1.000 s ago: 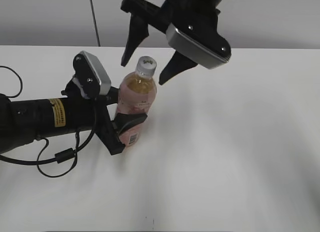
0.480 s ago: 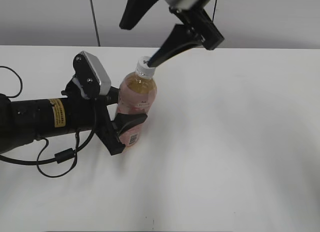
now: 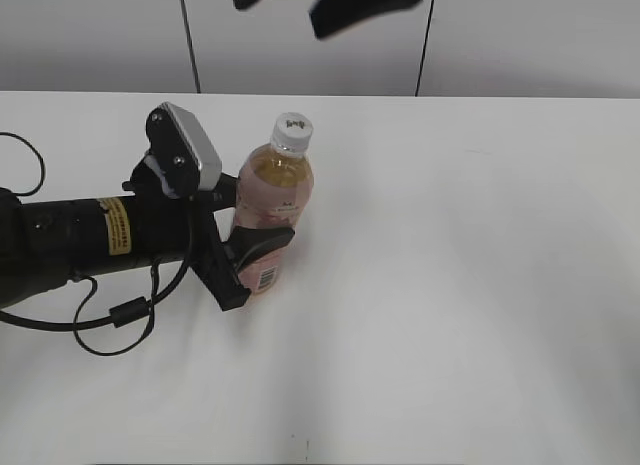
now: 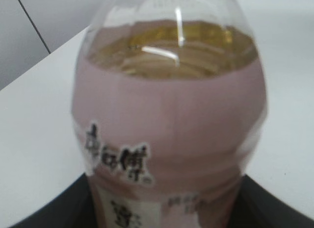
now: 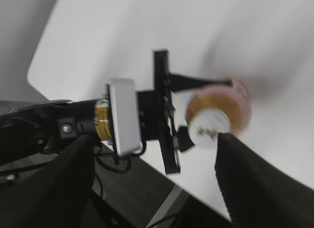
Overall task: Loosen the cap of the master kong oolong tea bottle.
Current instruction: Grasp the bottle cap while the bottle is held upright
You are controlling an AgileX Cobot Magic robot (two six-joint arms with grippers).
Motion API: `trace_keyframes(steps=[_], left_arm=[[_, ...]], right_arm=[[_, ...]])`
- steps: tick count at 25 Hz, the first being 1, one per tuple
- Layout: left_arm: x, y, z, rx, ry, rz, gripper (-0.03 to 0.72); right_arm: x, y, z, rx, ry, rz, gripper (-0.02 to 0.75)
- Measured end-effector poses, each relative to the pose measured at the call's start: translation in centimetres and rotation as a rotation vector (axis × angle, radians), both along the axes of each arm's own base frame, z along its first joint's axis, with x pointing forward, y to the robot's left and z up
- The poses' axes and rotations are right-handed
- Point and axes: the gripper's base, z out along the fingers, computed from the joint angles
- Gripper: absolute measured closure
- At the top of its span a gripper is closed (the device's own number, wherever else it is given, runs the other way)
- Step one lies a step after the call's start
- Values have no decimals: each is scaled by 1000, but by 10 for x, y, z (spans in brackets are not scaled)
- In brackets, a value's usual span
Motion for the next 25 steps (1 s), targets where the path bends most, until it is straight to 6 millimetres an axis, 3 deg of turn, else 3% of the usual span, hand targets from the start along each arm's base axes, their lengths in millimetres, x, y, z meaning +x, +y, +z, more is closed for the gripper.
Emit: trace_keyframes(steps=[3,6,10,18,25], left_arm=[[0,0,0,0,0,0,302],[0,0,0,-5,-2,-1,302],[0,0,0,-5,-3,-2,302],[0,0,1,-5,-3,-4,302],[0,0,1,-7,-3,-4,302]], right_arm=[[1,-8,-18,-112,272,-246,160],[7,-12,-29,-148,391,-450,160],[6,-12,-29,-107,509,-588,167],[10,-9,-37,-99,594,-657,207],[10,15,-64,-139,657,-602,214]])
